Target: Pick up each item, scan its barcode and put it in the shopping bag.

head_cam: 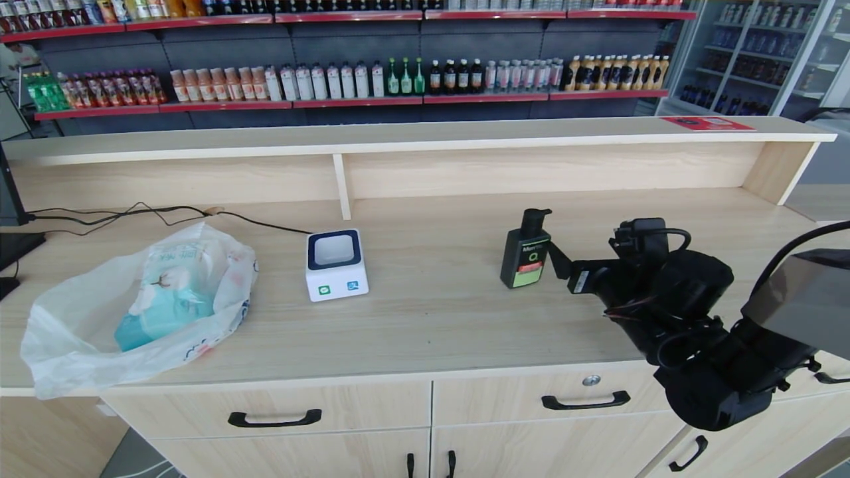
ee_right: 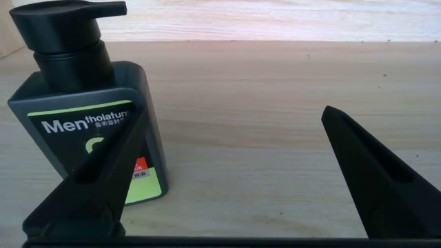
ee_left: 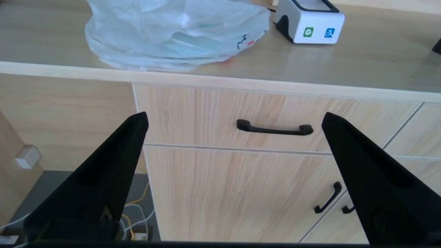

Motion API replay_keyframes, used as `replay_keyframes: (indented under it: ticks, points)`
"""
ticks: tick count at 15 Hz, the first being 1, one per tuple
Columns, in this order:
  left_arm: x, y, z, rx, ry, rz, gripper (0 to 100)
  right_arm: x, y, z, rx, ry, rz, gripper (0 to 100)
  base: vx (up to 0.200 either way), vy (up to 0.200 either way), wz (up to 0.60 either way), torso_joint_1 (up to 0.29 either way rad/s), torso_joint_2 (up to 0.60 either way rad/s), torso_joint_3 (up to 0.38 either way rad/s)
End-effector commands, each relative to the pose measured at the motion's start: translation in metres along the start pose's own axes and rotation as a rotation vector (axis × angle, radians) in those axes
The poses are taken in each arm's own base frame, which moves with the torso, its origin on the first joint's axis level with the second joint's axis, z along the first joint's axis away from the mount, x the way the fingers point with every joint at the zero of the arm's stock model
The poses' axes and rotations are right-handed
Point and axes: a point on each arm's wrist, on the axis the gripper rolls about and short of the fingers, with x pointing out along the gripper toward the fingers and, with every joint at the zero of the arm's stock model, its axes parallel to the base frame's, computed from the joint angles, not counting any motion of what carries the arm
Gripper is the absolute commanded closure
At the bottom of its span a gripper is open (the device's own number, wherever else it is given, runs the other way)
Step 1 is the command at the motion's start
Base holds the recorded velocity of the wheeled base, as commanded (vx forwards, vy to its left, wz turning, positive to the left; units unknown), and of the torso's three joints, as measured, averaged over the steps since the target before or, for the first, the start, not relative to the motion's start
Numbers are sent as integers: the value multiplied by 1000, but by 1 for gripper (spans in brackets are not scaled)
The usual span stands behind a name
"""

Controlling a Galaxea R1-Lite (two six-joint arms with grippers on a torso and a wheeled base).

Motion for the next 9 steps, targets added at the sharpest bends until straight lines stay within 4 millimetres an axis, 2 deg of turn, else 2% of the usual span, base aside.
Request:
replay_keyframes:
  ticks: [1, 9]
  points:
    - [0, 0, 0, -1, 0, 0, 0, 1, 1, 1, 1, -6, 3, 0, 0, 0, 0, 0, 0, 0]
    - [0, 0, 0, -1, 0, 1, 0, 6, 5, -8, -3, 5, 11, 0, 0, 0, 0, 0, 0, 0]
